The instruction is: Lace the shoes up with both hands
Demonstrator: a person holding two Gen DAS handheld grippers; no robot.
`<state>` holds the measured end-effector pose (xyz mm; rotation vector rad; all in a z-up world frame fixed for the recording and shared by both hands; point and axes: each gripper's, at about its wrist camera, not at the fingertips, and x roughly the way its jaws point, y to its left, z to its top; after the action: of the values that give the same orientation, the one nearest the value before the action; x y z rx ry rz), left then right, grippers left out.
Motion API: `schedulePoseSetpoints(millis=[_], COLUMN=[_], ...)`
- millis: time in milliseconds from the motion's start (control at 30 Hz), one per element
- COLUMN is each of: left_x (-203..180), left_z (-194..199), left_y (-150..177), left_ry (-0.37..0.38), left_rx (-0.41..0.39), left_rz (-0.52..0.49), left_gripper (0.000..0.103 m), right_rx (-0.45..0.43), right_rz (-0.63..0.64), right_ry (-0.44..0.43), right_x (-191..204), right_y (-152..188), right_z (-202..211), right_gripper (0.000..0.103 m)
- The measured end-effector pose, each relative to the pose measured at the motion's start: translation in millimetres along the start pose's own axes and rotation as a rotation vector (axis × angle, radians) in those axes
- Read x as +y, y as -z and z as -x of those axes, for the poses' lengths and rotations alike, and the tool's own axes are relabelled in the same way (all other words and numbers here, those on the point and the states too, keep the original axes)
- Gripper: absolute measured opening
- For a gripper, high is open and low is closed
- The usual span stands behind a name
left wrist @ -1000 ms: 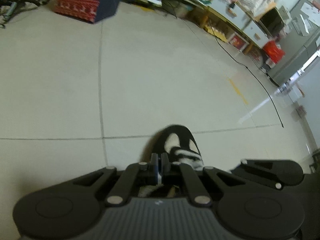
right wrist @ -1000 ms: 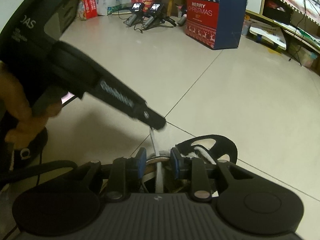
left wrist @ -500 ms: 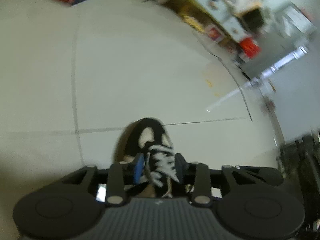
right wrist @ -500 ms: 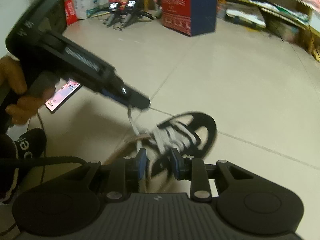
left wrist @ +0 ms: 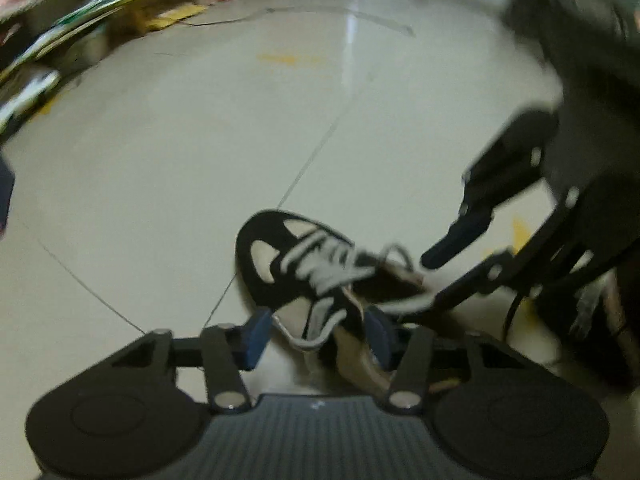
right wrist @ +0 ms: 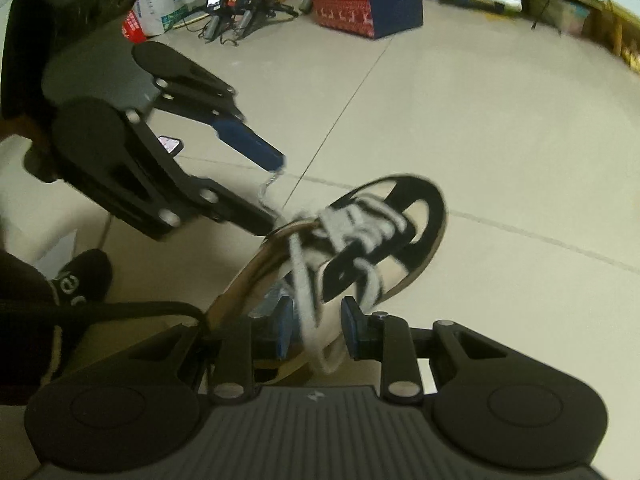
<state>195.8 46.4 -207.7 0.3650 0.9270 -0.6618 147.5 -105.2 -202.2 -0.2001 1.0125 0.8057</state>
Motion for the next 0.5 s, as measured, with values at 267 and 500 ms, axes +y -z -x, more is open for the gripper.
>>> schedulePoseSetpoints(millis=[267, 500], left_x=[-19.2, -15.6], left_z=[14.3, 3.7], left_y=[10.6, 8.3], left_ry=[-0.043, -0.021], left_rx=[-0.05, 0.005], left_rz=[-0.022, 0.019], left_gripper=[0.047, 0.047], right_rx=[0.05, 0.057], right_rz=[0.007, 0.016], right_ry=[-0.003, 0.0], right_x=[5.9, 1.1], right_y=[11.5, 4.2], right_z=[-8.6, -1.8], right_gripper=[0.029, 0.006])
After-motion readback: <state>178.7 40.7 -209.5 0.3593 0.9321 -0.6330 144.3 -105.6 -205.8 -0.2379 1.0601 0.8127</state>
